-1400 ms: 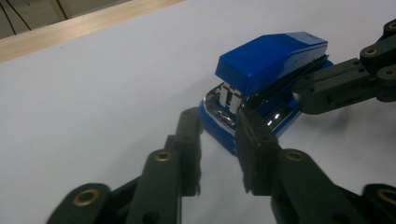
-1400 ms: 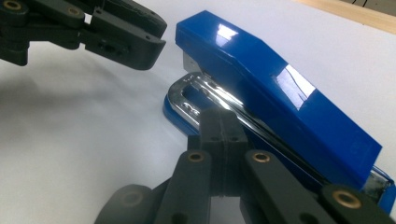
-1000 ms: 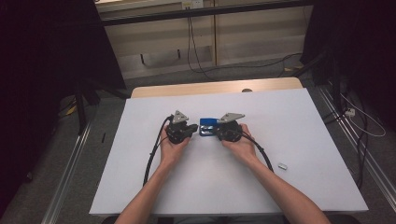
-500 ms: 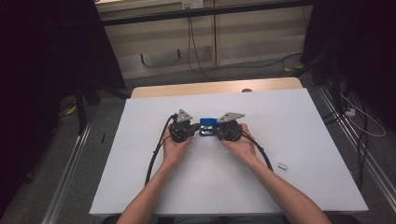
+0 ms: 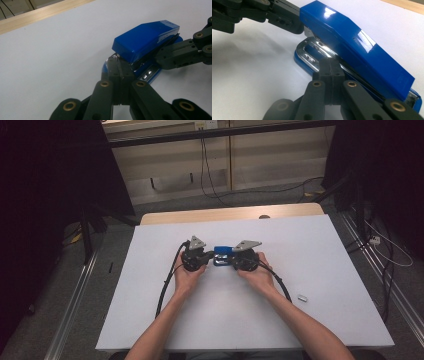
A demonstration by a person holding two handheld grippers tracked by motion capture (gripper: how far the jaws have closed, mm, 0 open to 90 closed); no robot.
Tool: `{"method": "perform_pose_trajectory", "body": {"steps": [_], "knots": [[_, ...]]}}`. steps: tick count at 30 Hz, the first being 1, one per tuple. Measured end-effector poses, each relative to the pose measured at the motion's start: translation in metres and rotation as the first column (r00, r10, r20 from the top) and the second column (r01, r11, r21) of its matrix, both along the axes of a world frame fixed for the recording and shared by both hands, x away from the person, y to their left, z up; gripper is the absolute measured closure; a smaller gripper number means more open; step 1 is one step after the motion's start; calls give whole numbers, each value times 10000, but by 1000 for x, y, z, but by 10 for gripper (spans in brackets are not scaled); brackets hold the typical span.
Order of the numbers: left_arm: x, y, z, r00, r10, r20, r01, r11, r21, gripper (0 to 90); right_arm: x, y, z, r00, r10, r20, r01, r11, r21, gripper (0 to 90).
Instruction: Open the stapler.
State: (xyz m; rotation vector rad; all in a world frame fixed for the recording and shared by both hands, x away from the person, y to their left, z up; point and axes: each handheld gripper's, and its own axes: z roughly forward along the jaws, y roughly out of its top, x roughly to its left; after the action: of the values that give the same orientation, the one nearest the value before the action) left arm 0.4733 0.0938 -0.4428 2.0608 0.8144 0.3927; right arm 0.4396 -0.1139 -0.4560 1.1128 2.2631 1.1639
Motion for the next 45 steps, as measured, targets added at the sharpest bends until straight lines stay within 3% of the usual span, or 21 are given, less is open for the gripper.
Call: {"method": "perform_pose_trajectory", "body": {"steps": [3,5,8,16,23,45], "knots": [[0,1,-1,9995,99,-304,-109,9994,-326,900,0,0,0,10000,46,33,-46,10000,-13,900],[0,0,0,9997,103,-225,-107,9997,-199,900,0,0,0,10000,43,25,-43,10000,-8,900],[-1,0,2,9997,151,-217,-160,9990,-407,900,1,0,0,10000,42,17,-42,10000,4,900],[0,-2,6,9997,231,-56,-232,9992,-332,900,0,1,0,9999,140,53,-140,9999,-35,900],[1,-2,7,9996,263,-56,-267,9973,-684,900,1,0,0,9999,150,35,-150,9999,-25,900],[1,-8,21,9993,317,201,-298,9957,-879,900,1,2,0,9993,304,219,-299,9993,-243,900]]}}
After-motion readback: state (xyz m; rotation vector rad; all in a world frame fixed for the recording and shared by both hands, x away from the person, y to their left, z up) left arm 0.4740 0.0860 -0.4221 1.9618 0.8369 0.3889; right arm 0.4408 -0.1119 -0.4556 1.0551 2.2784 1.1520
